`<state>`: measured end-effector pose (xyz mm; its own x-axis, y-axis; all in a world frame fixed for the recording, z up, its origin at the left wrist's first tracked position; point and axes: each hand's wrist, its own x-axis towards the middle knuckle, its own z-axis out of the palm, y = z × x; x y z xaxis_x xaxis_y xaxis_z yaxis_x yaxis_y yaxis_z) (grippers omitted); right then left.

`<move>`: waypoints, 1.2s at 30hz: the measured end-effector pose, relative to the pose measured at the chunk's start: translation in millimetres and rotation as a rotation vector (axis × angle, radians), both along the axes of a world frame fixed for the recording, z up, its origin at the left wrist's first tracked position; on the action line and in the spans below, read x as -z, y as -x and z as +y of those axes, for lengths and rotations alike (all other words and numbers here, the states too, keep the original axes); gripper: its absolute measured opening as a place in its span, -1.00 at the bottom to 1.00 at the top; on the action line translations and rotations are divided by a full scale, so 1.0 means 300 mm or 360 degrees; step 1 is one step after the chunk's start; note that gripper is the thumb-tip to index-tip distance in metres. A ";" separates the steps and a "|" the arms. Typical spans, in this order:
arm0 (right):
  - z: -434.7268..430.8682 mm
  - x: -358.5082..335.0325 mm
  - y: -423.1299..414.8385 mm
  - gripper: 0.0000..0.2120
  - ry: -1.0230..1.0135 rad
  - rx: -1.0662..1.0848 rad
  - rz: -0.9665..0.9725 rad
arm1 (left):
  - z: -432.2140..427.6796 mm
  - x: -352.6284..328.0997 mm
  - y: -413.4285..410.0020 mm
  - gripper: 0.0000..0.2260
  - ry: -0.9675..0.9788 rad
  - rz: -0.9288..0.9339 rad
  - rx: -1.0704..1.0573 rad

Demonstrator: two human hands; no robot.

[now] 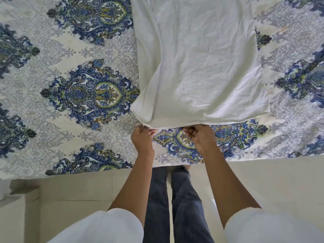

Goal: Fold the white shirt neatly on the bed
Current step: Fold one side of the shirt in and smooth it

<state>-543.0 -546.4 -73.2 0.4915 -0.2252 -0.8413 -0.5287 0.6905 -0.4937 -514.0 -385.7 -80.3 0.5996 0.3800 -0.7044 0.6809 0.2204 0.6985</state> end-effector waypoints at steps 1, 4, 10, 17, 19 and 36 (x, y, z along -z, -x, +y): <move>0.003 0.002 0.001 -0.81 0.0026 -0.0023 0.0002 | 0.001 -0.006 0.003 -0.87 0.0091 0.0015 -0.0050; -0.001 0.011 0.002 -0.79 0.0150 0.0033 0.0051 | 0.013 -0.016 0.010 -0.85 0.0203 0.0056 0.0046; -0.049 0.020 0.031 -0.80 0.0282 0.0150 0.0127 | 0.014 -0.025 0.037 -0.82 0.0241 0.0168 0.0380; -0.087 0.012 0.048 -0.83 0.0112 -0.0103 0.0015 | -0.026 -0.068 0.011 -0.87 -0.0710 -0.0126 0.0450; -0.084 0.007 0.054 -0.86 0.0078 -0.0044 -0.0013 | -0.024 -0.067 -0.050 -0.71 -0.0983 -0.0279 0.0638; -0.044 -0.034 0.040 -0.85 0.0125 0.0139 0.0257 | 0.181 -0.059 -0.149 -0.82 -0.0152 -0.0200 -0.0228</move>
<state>-555.0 -559.5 -62.9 0.3271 -0.3292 -0.8858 -0.5452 0.6999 -0.4614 -469.4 -331.3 -62.7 0.6158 0.5288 -0.5841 0.5534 0.2375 0.7984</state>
